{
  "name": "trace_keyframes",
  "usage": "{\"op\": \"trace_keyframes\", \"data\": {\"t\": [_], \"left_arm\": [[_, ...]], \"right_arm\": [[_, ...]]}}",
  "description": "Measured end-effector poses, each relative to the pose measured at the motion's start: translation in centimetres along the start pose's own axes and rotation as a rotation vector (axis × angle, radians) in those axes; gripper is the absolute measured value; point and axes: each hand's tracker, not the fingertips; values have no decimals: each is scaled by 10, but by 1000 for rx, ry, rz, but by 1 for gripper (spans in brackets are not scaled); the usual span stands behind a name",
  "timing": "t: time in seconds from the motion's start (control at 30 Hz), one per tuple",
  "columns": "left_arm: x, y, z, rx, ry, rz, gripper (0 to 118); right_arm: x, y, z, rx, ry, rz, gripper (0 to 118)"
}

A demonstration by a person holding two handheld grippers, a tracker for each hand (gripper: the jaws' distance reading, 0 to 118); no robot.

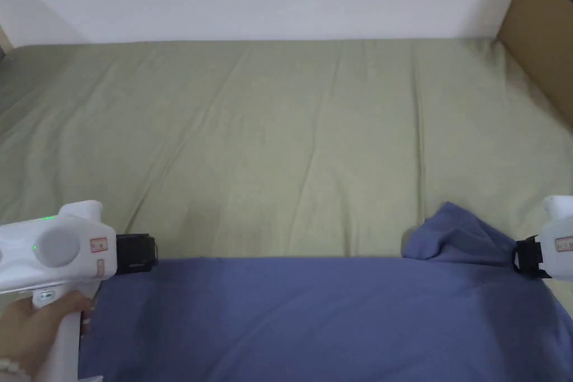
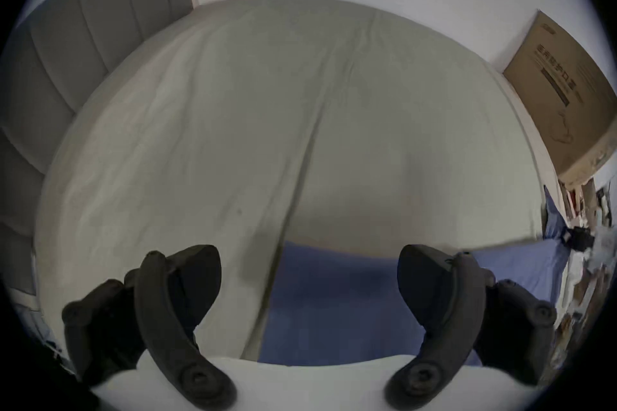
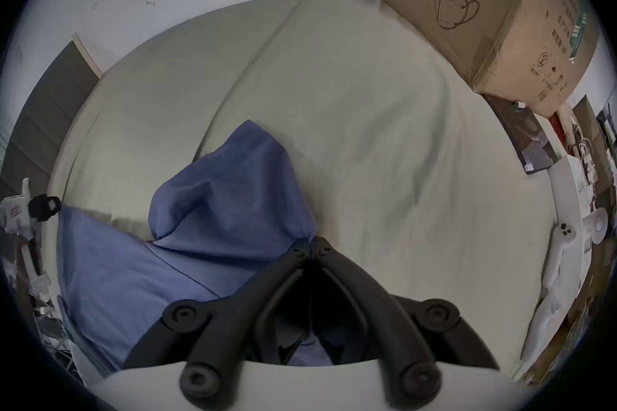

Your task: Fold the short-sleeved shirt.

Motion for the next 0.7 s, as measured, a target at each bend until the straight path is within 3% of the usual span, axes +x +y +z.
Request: {"op": "trace_keyframes", "data": {"t": [0.07,0.17,0.2,0.27,0.43,0.7], "left_arm": [[1,0,-17,-69,-43,26,100],[14,-8,-13,-29,45,-103,81],[14,-6,-5,-32,37,-101,66],[13,-4,11,-23,23,-152,2],[7,-15,43,-14,-56,-109,1],[-10,-45,133,78,-104,-139,1]], "right_arm": [[2,-1,-1,1,6,-8,0],[4,-3,0,-2,21,-28,0],[5,-3,0,-3,23,-28,0],[3,-1,0,3,27,-29,0],[20,-1,11,58,89,-83,0],[10,-45,124,109,86,-55,0]]}}
